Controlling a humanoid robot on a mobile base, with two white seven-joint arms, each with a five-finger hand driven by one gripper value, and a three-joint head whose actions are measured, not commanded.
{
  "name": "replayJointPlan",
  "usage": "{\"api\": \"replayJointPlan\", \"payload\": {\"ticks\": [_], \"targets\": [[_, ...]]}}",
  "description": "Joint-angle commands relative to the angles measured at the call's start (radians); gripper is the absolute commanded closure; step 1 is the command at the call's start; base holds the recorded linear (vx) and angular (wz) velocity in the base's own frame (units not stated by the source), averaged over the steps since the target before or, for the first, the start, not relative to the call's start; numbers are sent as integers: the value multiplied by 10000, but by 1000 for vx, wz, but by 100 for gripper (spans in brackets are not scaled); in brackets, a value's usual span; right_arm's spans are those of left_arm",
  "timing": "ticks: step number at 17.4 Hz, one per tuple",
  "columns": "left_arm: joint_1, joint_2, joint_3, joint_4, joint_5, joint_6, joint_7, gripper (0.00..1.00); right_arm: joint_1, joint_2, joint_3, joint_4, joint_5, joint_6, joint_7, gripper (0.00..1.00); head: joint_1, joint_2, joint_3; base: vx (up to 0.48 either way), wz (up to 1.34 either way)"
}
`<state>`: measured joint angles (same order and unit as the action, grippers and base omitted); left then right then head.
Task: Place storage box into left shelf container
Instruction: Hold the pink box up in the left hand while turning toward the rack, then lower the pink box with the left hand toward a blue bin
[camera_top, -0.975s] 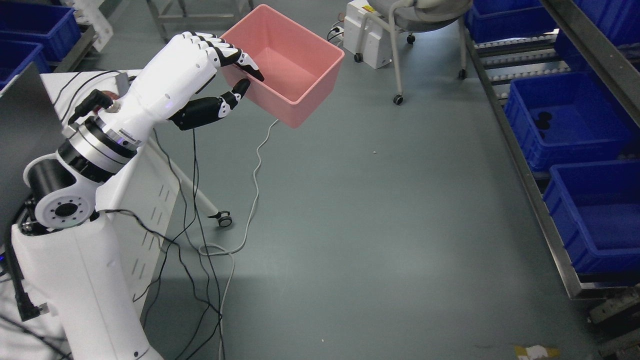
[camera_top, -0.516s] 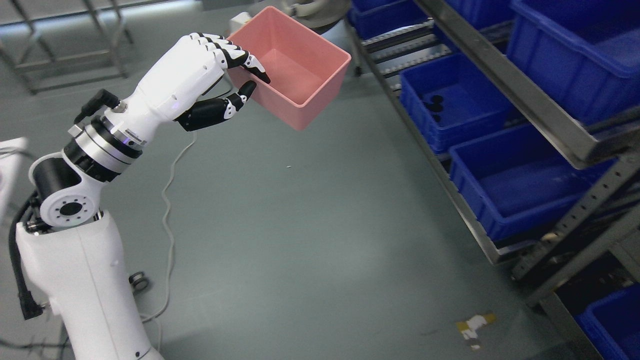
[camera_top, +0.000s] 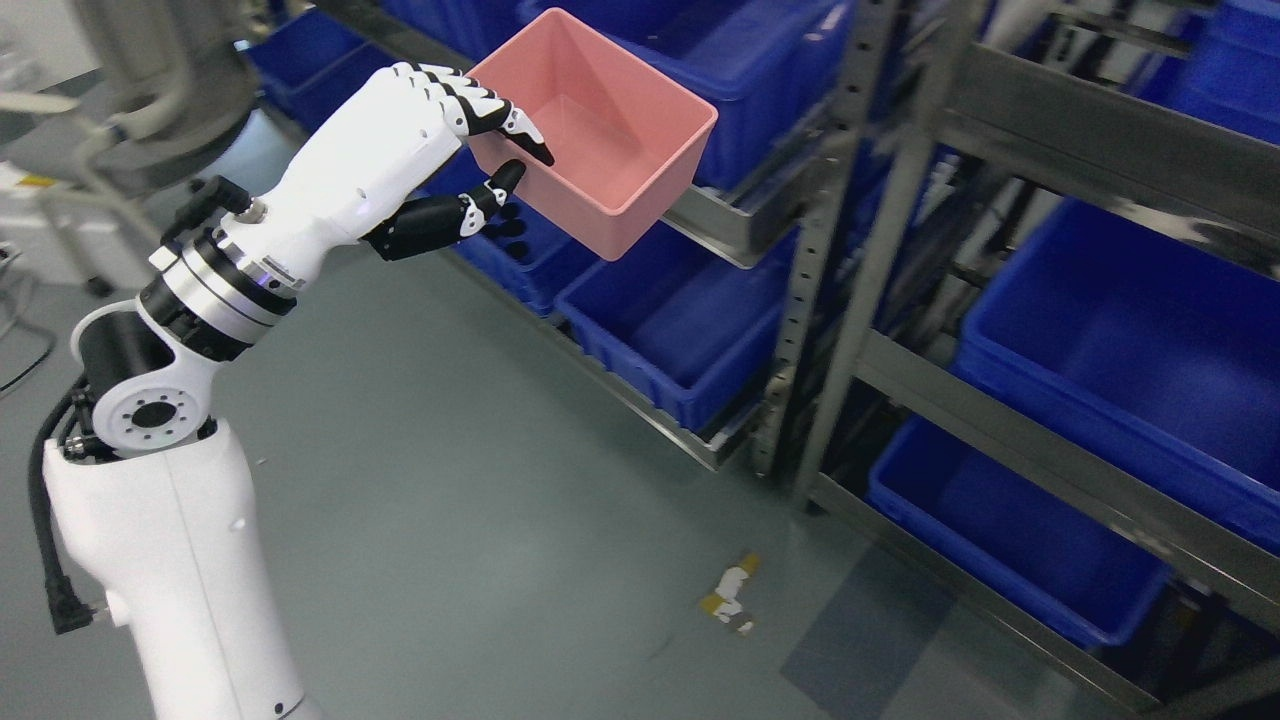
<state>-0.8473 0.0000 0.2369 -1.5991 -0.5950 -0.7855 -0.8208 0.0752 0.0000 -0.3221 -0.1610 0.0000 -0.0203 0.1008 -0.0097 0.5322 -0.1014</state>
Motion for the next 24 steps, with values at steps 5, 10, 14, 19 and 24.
{"api": "replayJointPlan", "payload": {"ticks": [5,10,14,19,24], "targets": [[-56,175,-636,-24,105,1,139,98,0,-175,0,0,77,4,3410,0,0,0,0,39,-1095],[-56,175,-1080,-162,243,1,155,98,0,-175,0,0,77,4,3410,0,0,-2,0,23,-943],[-41,175,-1142,-162,320,1,170,98,0,-175,0,0,77,4,3410,0,0,-3,0,23,-647],[386,175,-1768,-162,870,1,170,98,0,-175,0,0,77,4,3410,0,0,-4,0,31,-298],[2517,175,-3456,188,1149,1,155,98,0,-175,0,0,77,4,3410,0,0,-4,0,-2,9]]}}
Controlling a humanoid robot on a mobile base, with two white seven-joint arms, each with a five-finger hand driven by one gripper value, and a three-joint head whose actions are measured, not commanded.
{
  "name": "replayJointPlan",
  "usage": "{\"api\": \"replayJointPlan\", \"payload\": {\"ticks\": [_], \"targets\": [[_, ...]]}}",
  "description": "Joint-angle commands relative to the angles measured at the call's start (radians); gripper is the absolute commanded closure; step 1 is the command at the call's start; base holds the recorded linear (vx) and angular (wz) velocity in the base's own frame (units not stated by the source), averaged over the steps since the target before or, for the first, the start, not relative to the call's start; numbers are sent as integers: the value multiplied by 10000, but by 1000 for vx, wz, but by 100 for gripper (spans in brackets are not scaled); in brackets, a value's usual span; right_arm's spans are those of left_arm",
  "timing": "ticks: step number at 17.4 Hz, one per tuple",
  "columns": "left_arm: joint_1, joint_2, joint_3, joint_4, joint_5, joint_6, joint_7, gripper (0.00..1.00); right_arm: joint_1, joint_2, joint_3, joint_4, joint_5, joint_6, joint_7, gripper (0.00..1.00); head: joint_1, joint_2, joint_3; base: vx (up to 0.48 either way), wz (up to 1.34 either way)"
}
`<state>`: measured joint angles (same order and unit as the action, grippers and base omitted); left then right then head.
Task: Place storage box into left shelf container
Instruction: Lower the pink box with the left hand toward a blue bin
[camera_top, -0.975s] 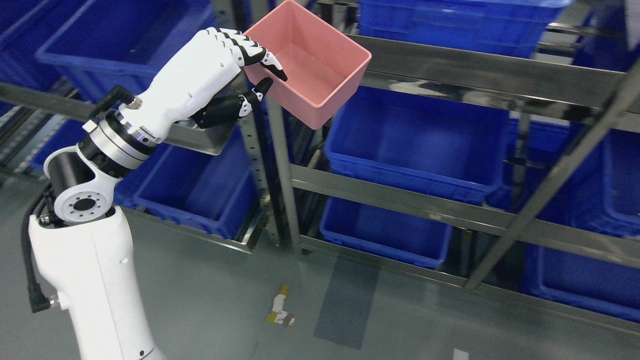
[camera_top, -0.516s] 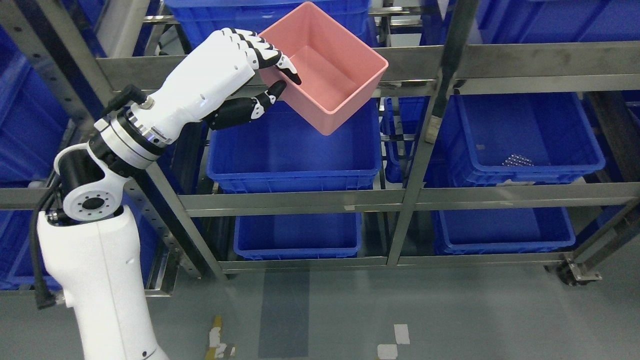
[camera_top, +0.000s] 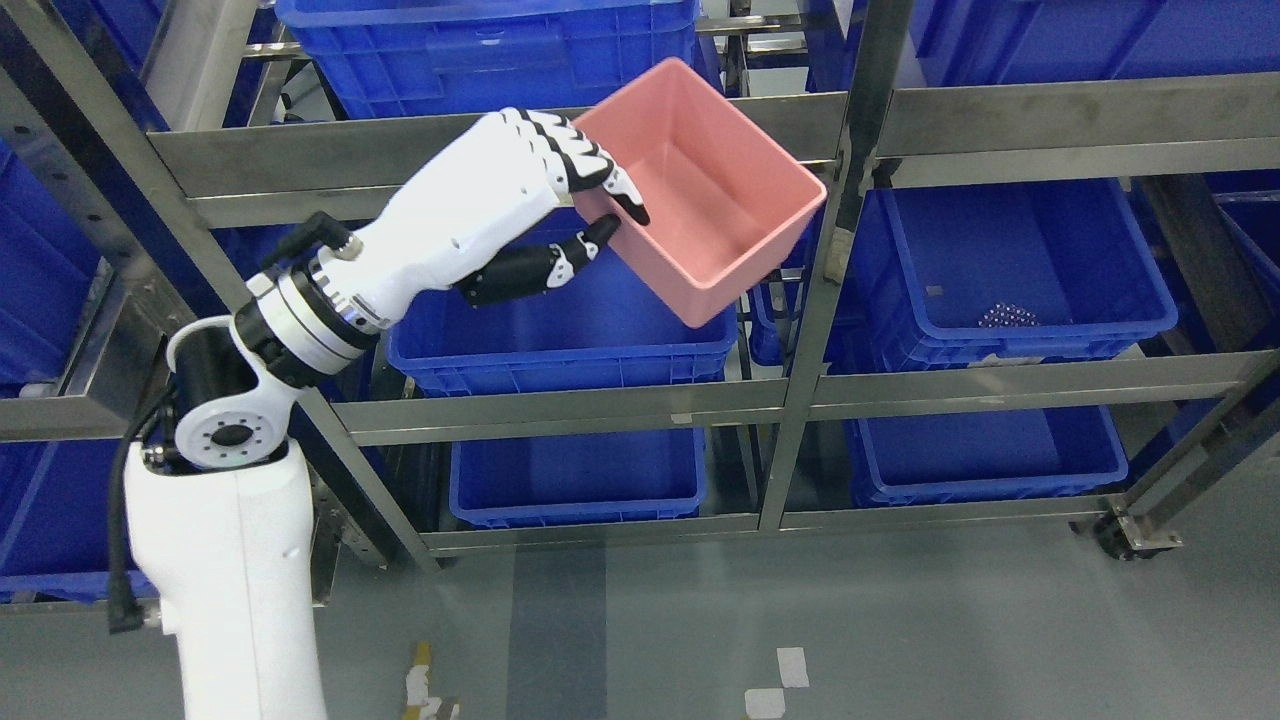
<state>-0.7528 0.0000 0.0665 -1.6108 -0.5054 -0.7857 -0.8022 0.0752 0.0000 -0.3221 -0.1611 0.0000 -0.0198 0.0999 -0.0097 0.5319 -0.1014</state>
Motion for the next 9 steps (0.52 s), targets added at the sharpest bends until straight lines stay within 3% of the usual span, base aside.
{"api": "replayJointPlan", "payload": {"ticks": [1,7,9], "targets": [[1910,174,-1830,702,191,3,-31,98,0,-175,0,0,77,-2,3419,0,0,0,0,-10,55],[2312,174,-1081,4321,144,3,30,98,0,-175,0,0,77,-2,3419,0,0,-2,0,-2,4],[2297,174,-606,5654,206,3,564,98,0,-175,0,0,77,-2,3419,0,0,-2,0,0,-8]]}}
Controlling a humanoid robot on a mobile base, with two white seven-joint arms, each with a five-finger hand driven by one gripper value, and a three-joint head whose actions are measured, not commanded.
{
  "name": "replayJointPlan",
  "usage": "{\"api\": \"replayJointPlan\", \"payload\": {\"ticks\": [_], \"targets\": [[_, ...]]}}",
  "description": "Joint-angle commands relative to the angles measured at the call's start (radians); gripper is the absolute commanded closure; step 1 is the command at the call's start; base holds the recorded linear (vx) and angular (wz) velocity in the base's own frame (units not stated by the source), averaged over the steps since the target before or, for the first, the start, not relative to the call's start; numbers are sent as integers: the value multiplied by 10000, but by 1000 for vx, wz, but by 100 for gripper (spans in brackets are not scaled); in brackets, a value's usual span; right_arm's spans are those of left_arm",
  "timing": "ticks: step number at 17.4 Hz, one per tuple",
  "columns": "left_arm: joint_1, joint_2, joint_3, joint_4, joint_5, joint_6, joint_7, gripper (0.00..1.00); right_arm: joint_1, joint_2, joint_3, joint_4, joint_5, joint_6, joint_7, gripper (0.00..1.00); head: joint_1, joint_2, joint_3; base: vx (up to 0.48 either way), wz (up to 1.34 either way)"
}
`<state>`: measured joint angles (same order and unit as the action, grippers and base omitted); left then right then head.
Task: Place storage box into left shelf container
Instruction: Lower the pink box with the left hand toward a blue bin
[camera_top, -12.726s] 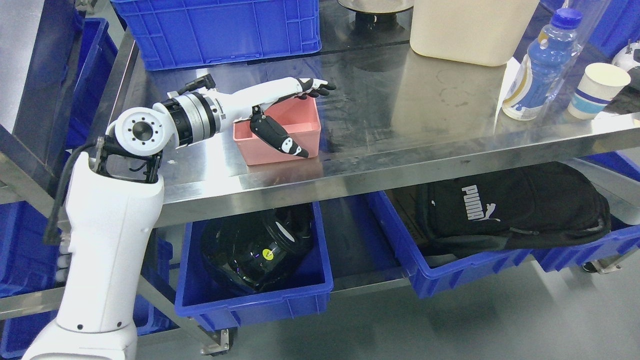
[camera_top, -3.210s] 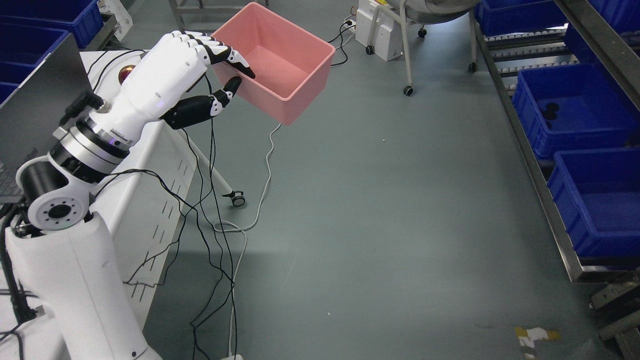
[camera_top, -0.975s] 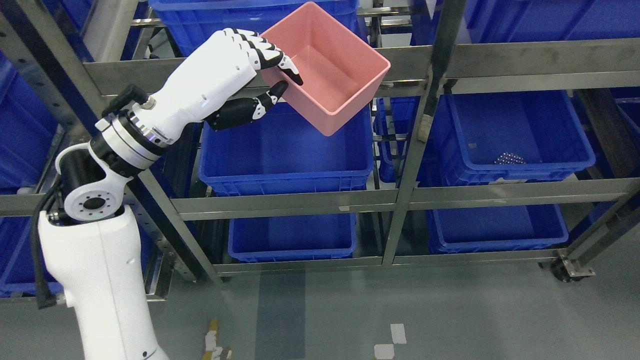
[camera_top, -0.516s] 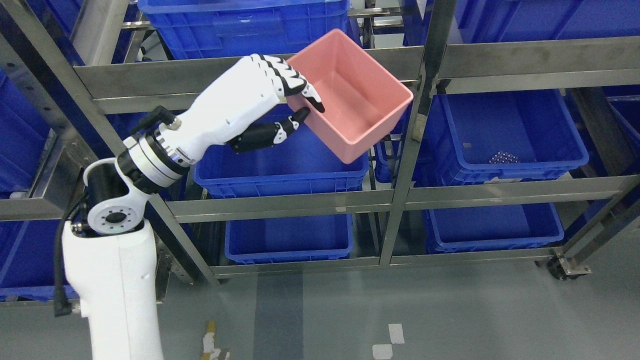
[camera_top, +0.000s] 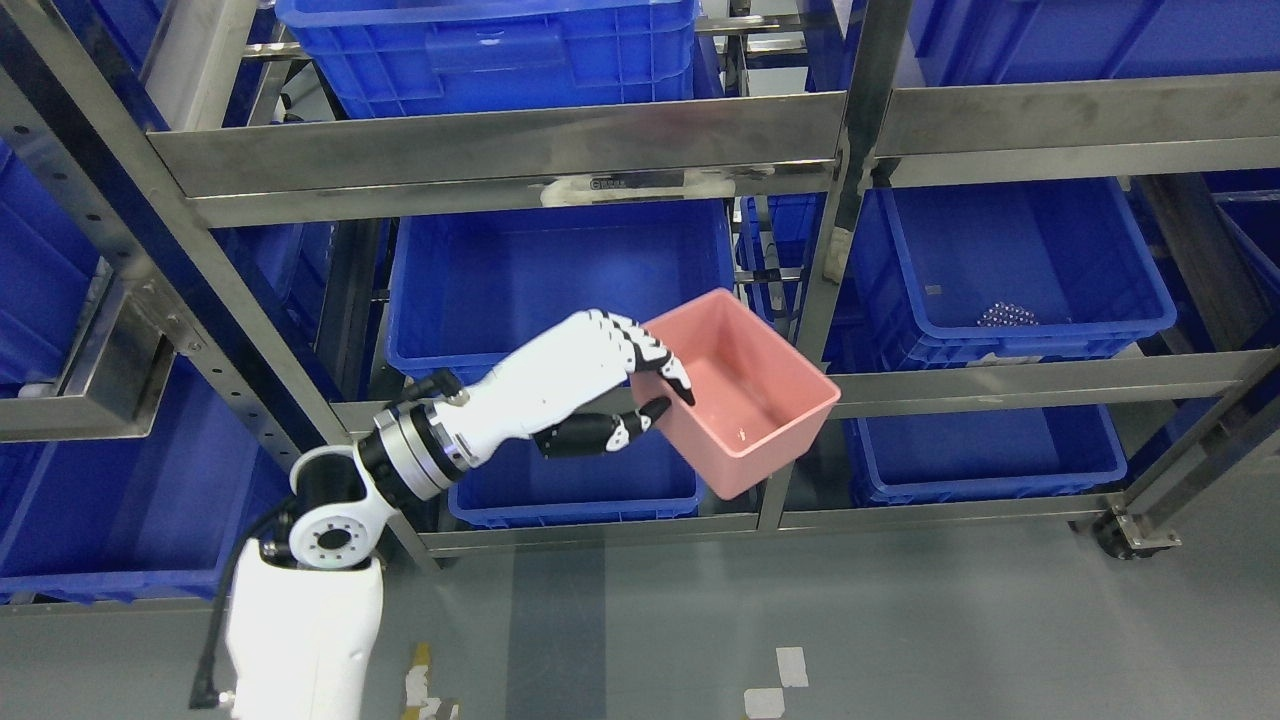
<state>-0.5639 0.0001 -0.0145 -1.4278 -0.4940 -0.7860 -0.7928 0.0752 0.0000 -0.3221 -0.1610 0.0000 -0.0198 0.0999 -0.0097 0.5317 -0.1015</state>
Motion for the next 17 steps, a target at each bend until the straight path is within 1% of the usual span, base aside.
{"api": "replayJointPlan", "payload": {"ticks": [1,4,6,9,11,12,13,14,17], "targets": [[393,174,388,4424,138,6,913,98,0,-175,0,0,77,-2,3419,0,0,0,0,0,0],[301,174,283,5485,978,6,2172,97,0,-175,0,0,77,-2,3419,0,0,0,0,0,0],[42,174,-83,5778,1881,123,2618,97,0,-175,0,0,77,-2,3419,0,0,0,0,0,0],[-739,174,-392,6406,3477,1627,2880,97,0,-175,0,0,77,-2,3419,0,0,0,0,-1,4],[-1383,174,-392,6896,4047,2166,3080,97,0,-175,0,0,77,-2,3419,0,0,0,0,5,3],[-1797,174,-392,7294,4506,2624,3157,97,0,-175,0,0,77,-2,3419,0,0,0,0,13,-6],[-2013,174,-392,7511,4920,2872,3188,97,0,-175,0,0,77,-2,3419,0,0,0,0,34,-33],[-2319,174,-392,7862,5441,3421,3203,97,0,-175,0,0,77,-2,3419,0,0,0,0,34,-33],[-2751,174,-408,8248,6547,4360,3509,97,0,-175,0,0,77,-2,3419,0,0,0,0,52,-108]]}}
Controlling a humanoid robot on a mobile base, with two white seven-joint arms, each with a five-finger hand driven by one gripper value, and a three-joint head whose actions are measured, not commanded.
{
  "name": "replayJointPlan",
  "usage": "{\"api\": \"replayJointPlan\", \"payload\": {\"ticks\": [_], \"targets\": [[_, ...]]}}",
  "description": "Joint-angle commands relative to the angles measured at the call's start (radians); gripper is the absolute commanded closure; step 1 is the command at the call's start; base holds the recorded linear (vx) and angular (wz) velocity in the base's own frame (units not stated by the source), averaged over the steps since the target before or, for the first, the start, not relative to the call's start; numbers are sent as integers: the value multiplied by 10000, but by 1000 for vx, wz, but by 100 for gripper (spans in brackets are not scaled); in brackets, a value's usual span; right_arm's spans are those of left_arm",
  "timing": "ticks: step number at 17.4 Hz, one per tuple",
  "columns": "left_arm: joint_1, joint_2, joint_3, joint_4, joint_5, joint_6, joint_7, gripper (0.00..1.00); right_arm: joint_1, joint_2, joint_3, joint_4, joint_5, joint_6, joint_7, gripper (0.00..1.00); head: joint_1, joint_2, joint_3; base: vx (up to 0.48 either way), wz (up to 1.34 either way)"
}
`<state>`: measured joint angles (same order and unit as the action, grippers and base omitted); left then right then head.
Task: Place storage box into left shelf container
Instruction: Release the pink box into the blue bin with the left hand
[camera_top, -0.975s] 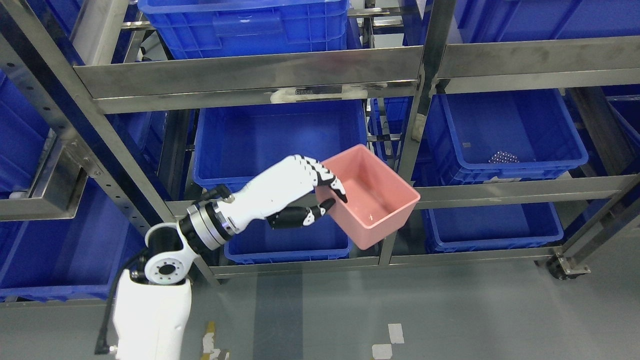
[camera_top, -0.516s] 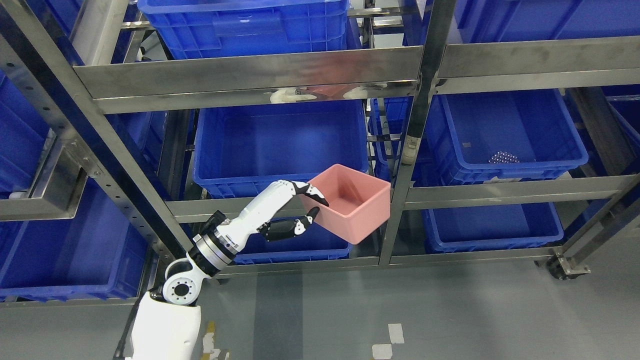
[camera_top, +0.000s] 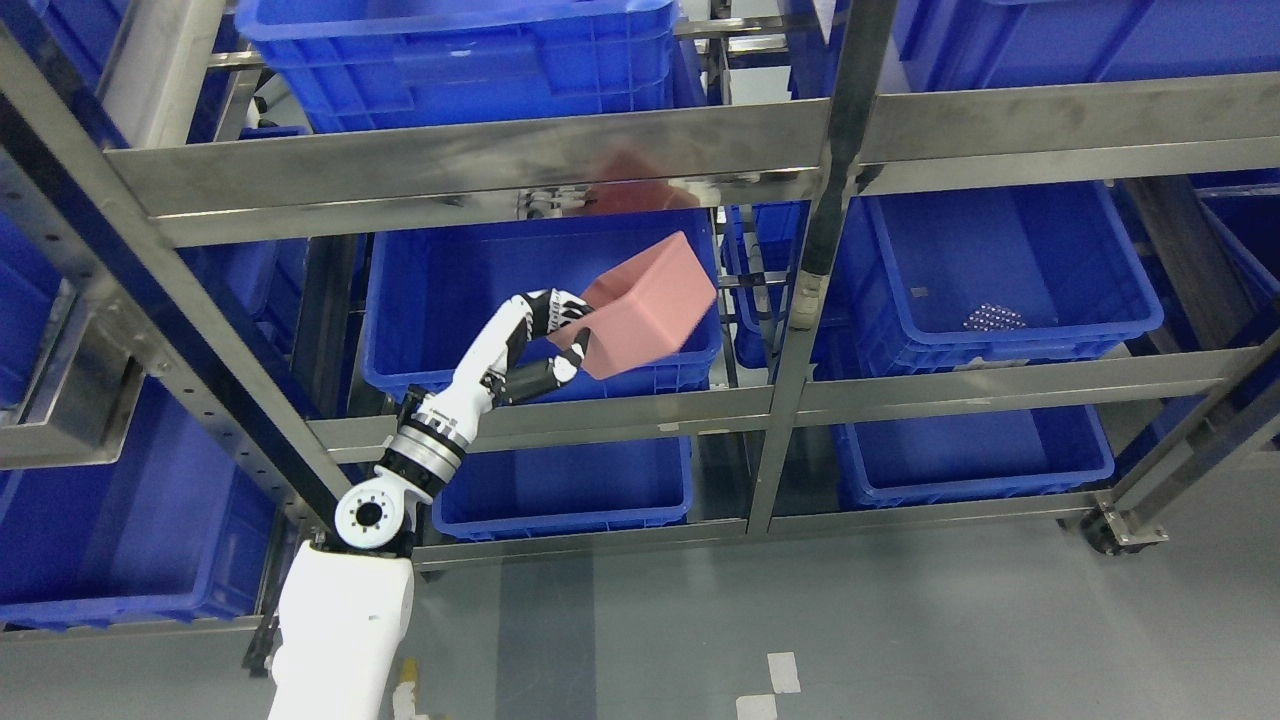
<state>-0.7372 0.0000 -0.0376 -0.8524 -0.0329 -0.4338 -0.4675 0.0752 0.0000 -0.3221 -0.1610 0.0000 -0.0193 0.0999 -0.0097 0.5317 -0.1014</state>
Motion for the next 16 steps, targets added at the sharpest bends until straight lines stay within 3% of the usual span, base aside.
{"api": "replayJointPlan", "payload": {"ticks": [1,6,11,14,15,16], "targets": [[-1125,175,-176,2632,2258,1326,440,97,0,-175,0,0,77,-6,3419,0,0,0,0,52,-127],[-1509,175,98,3123,3136,1853,1651,97,0,-175,0,0,77,-6,3419,0,0,0,0,48,-101],[-2275,175,742,4518,3136,1791,2158,97,0,-175,0,0,77,-6,3419,0,0,0,0,62,-35],[-2384,175,913,4520,3151,1730,2038,95,0,-175,0,0,77,-6,3419,0,0,0,0,92,0],[-2369,175,882,4490,3121,1685,1870,87,0,-175,0,0,77,-6,3419,0,0,0,0,99,-1],[-2323,175,730,4490,3075,1806,1428,52,0,-175,0,0,77,-6,3419,0,0,0,0,86,-2]]}}
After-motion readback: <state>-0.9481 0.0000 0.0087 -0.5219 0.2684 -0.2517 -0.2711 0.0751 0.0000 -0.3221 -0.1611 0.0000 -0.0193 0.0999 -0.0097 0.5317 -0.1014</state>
